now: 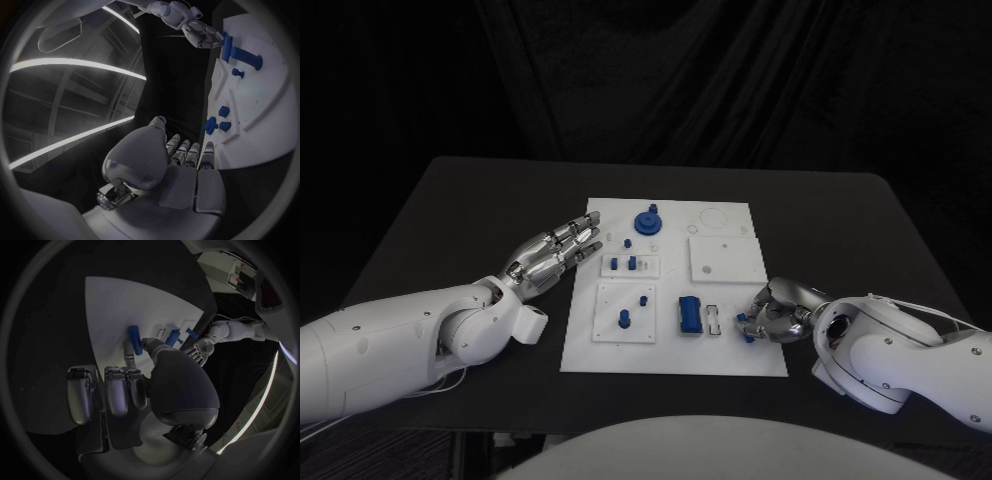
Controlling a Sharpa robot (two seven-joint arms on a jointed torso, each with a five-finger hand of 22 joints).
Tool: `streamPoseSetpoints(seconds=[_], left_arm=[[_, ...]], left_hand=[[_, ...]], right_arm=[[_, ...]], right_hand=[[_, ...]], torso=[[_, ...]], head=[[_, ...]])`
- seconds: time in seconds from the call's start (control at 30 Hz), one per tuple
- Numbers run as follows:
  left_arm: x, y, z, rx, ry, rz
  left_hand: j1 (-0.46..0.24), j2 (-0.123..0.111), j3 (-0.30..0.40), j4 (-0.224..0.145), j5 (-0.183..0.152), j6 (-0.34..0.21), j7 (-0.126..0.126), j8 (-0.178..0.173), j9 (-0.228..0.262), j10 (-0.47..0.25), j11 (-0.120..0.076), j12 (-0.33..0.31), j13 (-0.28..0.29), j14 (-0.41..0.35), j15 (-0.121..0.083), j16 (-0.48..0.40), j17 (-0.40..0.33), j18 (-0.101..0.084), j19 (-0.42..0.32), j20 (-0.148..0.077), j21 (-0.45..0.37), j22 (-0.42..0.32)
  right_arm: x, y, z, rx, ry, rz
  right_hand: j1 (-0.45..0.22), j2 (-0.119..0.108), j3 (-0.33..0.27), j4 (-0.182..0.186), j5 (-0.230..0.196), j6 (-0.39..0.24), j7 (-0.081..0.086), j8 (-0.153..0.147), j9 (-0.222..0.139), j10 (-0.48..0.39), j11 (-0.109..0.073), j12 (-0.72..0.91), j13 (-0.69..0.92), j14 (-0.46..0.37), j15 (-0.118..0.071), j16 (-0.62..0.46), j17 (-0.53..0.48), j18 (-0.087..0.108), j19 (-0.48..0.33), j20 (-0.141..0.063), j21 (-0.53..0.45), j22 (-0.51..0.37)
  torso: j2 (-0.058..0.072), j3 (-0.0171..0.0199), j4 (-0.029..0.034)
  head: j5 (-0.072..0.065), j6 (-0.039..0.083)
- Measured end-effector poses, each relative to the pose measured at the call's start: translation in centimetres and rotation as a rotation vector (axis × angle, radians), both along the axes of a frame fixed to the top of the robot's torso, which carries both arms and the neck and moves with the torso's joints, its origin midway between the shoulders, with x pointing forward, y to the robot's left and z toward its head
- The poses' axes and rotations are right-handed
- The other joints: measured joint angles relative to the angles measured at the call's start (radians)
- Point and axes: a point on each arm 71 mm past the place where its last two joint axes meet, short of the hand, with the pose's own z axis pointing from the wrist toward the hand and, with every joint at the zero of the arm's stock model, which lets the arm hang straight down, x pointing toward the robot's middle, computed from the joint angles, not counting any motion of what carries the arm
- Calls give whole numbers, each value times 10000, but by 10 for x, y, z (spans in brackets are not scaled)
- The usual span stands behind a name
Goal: Assemble the parts on the task board
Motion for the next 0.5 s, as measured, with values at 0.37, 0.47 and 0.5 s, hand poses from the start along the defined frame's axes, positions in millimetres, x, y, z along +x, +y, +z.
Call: streamPoseSetpoints(seconds=[0.37,0.47,0.5], left_arm=[[0,-1,0,-5,10,-20],[0,-1,0,-3,12,-20],[0,-1,0,-1,13,-19]], left_hand=[[0,0,41,-41,0,67,114,0,7,0,0,0,0,0,0,0,-2,-1,0,0,0,-1],[0,0,42,-42,0,55,126,0,11,0,0,0,0,0,0,0,-5,0,0,0,0,-1],[0,0,42,-42,0,55,126,0,11,0,0,0,0,0,0,0,-6,0,0,0,0,-1]], right_arm=[[-5,9,-1,1225,1030,-698],[-6,12,-2,1397,1134,-759],[-6,12,-2,1439,1154,-774]], right_hand=[[-171,9,179,-98,0,0,0,30,80,-12,-12,0,0,0,0,0,-1,1,0,0,0,0],[-183,21,187,-106,-1,1,1,30,80,-12,-12,0,0,0,0,0,-1,0,0,0,0,-1],[-213,51,187,-106,-1,0,1,30,80,-12,-12,0,0,0,0,0,-1,-1,0,0,0,0]], torso=[[12,-2,7],[12,-5,8],[12,-5,7]], head=[[3,0],[15,0],[20,0]])
